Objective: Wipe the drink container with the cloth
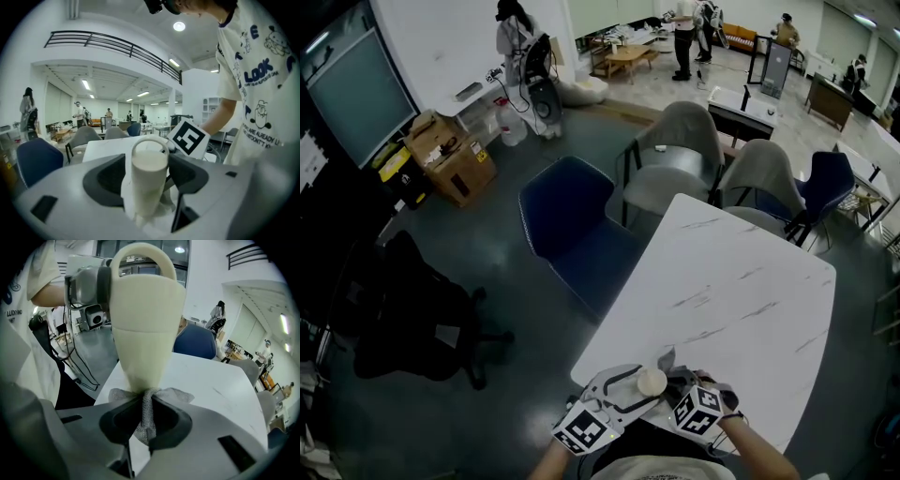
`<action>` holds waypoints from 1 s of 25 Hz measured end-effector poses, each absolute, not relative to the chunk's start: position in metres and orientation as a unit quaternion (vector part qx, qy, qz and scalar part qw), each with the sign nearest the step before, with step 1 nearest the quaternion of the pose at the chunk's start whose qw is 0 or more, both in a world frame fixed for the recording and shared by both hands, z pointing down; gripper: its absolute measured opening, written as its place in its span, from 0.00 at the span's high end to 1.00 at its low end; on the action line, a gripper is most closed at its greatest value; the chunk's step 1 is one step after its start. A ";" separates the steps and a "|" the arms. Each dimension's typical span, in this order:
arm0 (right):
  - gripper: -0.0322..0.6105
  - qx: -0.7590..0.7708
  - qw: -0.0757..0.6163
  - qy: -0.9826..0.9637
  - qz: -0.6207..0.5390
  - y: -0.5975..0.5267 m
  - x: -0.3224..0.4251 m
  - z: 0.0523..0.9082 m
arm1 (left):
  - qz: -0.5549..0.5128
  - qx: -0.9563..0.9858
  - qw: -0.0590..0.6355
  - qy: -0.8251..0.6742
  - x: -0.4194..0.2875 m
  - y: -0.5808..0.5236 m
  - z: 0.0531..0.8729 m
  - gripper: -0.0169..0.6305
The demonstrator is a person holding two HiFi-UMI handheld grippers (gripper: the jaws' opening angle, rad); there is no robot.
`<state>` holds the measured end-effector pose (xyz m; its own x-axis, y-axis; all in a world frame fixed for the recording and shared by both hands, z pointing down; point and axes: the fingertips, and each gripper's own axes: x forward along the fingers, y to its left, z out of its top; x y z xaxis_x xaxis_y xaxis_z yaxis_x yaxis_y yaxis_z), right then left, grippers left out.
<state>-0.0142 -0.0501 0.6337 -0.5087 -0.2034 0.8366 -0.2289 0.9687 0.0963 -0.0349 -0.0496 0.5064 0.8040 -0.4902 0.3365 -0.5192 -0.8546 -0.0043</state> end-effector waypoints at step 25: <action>0.86 0.124 0.465 -0.876 0.033 -0.047 -0.015 0.642 | 0.129 0.921 0.066 -0.360 -0.026 -0.057 0.507 0.54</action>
<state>-0.0153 -0.0475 0.6418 -0.5367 -0.1856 0.8231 -0.2474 0.9672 0.0567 -0.0264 -0.0570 0.5075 0.7069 -0.6473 0.2852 -0.6813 -0.7315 0.0285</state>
